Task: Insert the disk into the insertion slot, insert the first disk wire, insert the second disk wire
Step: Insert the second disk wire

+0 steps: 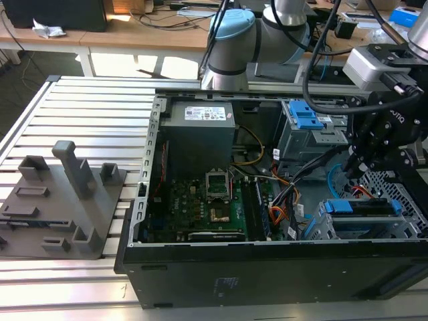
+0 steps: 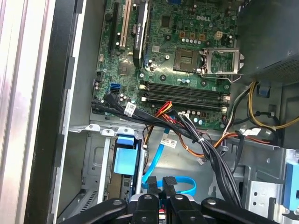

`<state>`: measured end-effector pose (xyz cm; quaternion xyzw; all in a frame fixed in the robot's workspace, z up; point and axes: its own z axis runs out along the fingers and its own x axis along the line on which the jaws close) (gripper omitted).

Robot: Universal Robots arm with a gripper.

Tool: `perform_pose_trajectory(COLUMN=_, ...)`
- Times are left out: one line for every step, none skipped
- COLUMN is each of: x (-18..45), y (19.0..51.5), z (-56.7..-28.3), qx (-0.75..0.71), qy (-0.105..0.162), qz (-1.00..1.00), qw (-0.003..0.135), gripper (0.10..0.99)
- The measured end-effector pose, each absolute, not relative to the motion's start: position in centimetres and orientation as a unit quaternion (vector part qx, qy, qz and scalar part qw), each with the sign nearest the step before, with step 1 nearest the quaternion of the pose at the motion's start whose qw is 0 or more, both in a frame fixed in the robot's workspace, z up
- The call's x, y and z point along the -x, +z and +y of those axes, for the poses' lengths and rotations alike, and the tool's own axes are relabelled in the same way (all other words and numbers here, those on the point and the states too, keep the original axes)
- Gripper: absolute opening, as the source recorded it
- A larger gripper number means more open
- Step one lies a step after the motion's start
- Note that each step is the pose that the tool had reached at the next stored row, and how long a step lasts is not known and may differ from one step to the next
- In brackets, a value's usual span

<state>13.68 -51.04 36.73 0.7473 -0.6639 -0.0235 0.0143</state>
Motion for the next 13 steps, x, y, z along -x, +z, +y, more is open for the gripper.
perform_pose_trajectory(x=-13.7, y=36.7, z=-51.1, qx=-0.748, qy=-0.023, qz=-0.663, qw=0.014, gripper=0.161)
perform_pose_trajectory(x=-13.7, y=36.7, z=-51.3, qx=-0.748, qy=-0.023, qz=-0.663, qw=0.014, gripper=0.161)
perform_pose_trajectory(x=-13.7, y=36.7, z=-51.7, qx=-0.748, qy=-0.023, qz=-0.663, qw=0.014, gripper=0.161)
perform_pose_trajectory(x=-13.7, y=36.7, z=-52.1, qx=-0.748, qy=-0.023, qz=-0.663, qw=0.014, gripper=0.161)
perform_pose_trajectory(x=-13.7, y=36.7, z=-52.6, qx=-0.748, qy=-0.023, qz=-0.663, qw=0.014, gripper=0.161)
perform_pose_trajectory(x=-13.7, y=36.7, z=-53.2, qx=-0.748, qy=-0.023, qz=-0.663, qw=0.014, gripper=0.161)
perform_pose_trajectory(x=-13.7, y=36.7, z=-53.6, qx=-0.748, qy=-0.023, qz=-0.663, qw=0.014, gripper=0.161)
perform_pose_trajectory(x=-13.7, y=36.7, z=-54.0, qx=-0.747, qy=-0.023, qz=-0.664, qw=0.014, gripper=0.161)
perform_pose_trajectory(x=-13.7, y=36.6, z=-54.2, qx=-0.744, qy=-0.023, qz=-0.667, qw=0.014, gripper=0.161)
perform_pose_trajectory(x=-13.7, y=36.6, z=-54.3, qx=-0.74, qy=-0.024, qz=-0.672, qw=0.014, gripper=0.161)
perform_pose_trajectory(x=-13.7, y=36.6, z=-54.3, qx=-0.732, qy=-0.024, qz=-0.681, qw=0.014, gripper=0.161)
perform_pose_trajectory(x=-13.7, y=36.5, z=-54.3, qx=-0.727, qy=-0.024, qz=-0.686, qw=0.014, gripper=0.161)
perform_pose_trajectory(x=-13.7, y=36.5, z=-54.3, qx=-0.721, qy=-0.024, qz=-0.692, qw=0.014, gripper=0.161)
